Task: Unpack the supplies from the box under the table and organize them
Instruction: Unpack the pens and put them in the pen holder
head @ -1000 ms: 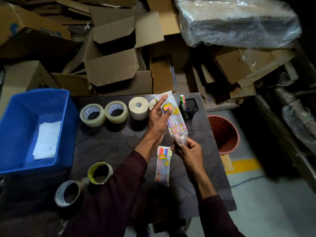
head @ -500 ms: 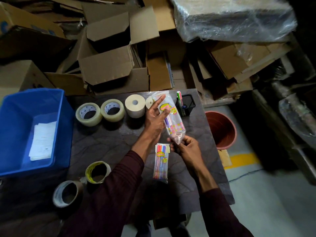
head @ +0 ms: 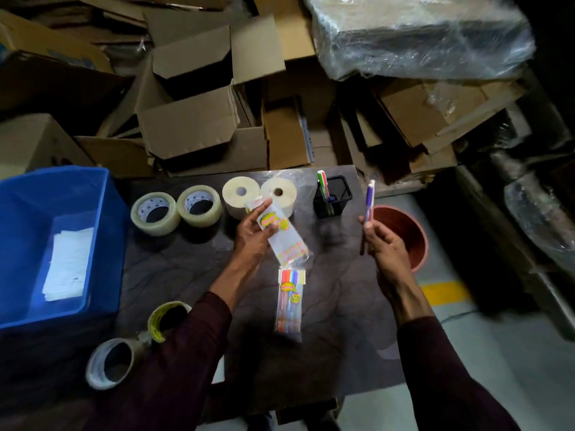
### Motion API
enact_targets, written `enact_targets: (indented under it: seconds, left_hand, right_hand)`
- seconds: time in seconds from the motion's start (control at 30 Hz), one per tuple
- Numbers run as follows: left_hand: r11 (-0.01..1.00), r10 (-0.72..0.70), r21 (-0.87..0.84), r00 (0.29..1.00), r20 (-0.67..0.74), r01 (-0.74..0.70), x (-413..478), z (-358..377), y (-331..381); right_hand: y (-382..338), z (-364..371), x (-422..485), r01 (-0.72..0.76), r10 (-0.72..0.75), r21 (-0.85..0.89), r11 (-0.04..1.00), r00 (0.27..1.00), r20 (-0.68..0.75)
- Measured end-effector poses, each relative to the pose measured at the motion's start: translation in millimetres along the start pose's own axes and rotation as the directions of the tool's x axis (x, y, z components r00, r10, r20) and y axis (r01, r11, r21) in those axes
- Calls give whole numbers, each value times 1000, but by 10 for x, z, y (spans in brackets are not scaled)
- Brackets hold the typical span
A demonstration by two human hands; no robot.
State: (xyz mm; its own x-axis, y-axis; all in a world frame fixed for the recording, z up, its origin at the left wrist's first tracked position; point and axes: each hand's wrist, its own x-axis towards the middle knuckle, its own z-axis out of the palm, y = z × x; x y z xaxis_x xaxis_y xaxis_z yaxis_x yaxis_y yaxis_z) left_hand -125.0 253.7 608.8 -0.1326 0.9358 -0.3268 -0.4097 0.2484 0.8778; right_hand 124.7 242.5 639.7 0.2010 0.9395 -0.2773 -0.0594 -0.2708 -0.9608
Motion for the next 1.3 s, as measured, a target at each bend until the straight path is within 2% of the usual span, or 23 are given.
enact_targets:
  seconds: [0.1, 0.27, 0.5, 0.57, 0.67, 0.77, 0.83, 0.9, 1.03, 1.13, 1.3]
  left_hand:
    - [993, -52, 103, 998, 20, 49, -28, -198, -238]
    - [971, -114, 210, 993, -36, 119, 10, -403, -569]
    - [906, -105, 413, 994, 23, 86, 121, -337, -737]
    - [857, -30, 514, 999, -21, 37, 159, -343, -812]
    - [682, 97, 730, 985, -145, 40, 238, -395, -887]
    - [563, 126, 819, 967, -223, 116, 199, -300, -706]
    - [528, 187, 840, 949, -254, 121, 199, -261, -660]
    - [539, 245, 834, 924, -293, 121, 222, -223, -637]
    - [584, 249, 799, 904, -347, 146, 269, -112, -611]
    - [589, 282, 801, 900, -332, 111, 280, -62, -620]
    - [615, 257, 779, 902, -347, 124, 288, -63, -639]
  right_hand:
    - [-115, 83, 366, 41, -41, 19, 999, 999, 16]
    - [-125, 282, 942, 69, -69, 21, 997, 998, 10]
    - [8, 437, 1469, 68, -69, -3, 998, 996, -49]
    - [58, 452, 1573, 83, -84, -32, 996, 995, -51]
    - [74, 467, 1683, 101, -102, -19, 995, 994, -28]
    - [124, 472, 1775, 108, -109, -36, 994, 994, -23]
    - [187, 457, 1842, 95, -96, -56, 994, 995, -11]
    - [270, 442, 1904, 67, -66, -77, 995, 998, 12]
    - [383, 418, 1921, 14, -7, -124, 992, 998, 57]
    - [381, 422, 1827, -8, 10, -24, 1000, 997, 80]
    - [416, 384, 1791, -26, 19, 46, 999, 990, 138]
